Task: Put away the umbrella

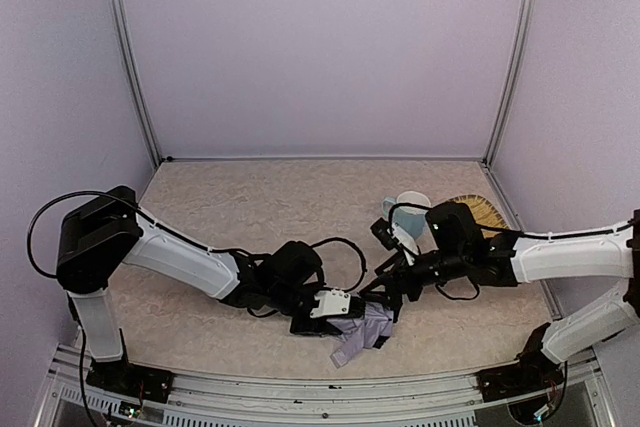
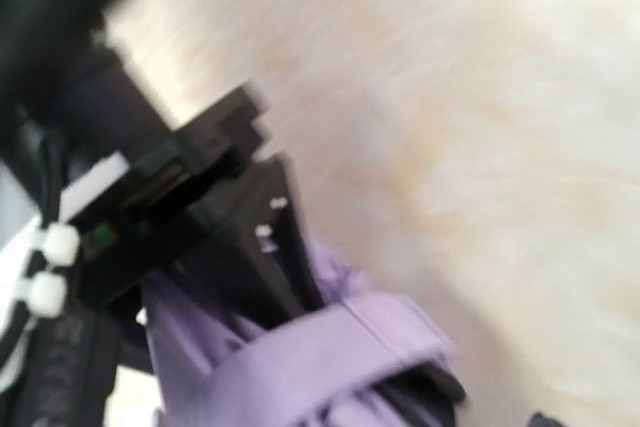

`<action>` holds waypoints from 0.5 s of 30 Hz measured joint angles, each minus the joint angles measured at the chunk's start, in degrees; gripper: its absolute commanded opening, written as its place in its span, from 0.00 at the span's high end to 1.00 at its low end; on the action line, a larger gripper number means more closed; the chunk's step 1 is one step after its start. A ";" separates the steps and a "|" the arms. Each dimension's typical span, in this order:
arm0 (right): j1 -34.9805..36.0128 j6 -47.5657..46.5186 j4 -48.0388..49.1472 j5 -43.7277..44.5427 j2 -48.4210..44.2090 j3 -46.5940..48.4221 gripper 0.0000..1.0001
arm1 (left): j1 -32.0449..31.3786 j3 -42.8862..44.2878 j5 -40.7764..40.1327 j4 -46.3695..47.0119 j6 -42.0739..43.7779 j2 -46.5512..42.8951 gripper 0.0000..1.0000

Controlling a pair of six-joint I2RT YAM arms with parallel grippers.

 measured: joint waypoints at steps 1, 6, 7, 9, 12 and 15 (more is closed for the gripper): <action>0.35 1.73 -0.72 2.75 -2.47 -0.55 0.16 | 0.00 -0.26 -0.96 0.87 -1.11 0.00 1.00; 4.57 16.31 -7.58 19.91 -14.62 -1.46 0.28 | 0.02 -0.07 -6.91 3.69 -6.75 0.74 1.00; 5.90 19.04 -8.39 22.82 -15.96 -1.73 0.29 | 0.02 0.24 -8.13 4.11 -7.98 1.07 1.00; 10.23 25.35 -9.77 28.33 -17.68 -2.82 0.31 | 0.02 0.94 -11.34 5.27 -10.78 1.90 1.00; 15.89 33.44 -9.75 32.87 -16.20 -5.07 0.32 | 0.07 1.44 -14.80 6.47 -14.21 2.60 1.00; 18.97 38.99 -8.37 34.03 -10.05 -5.77 0.32 | 0.07 2.25 -17.81 6.54 -17.20 3.21 1.00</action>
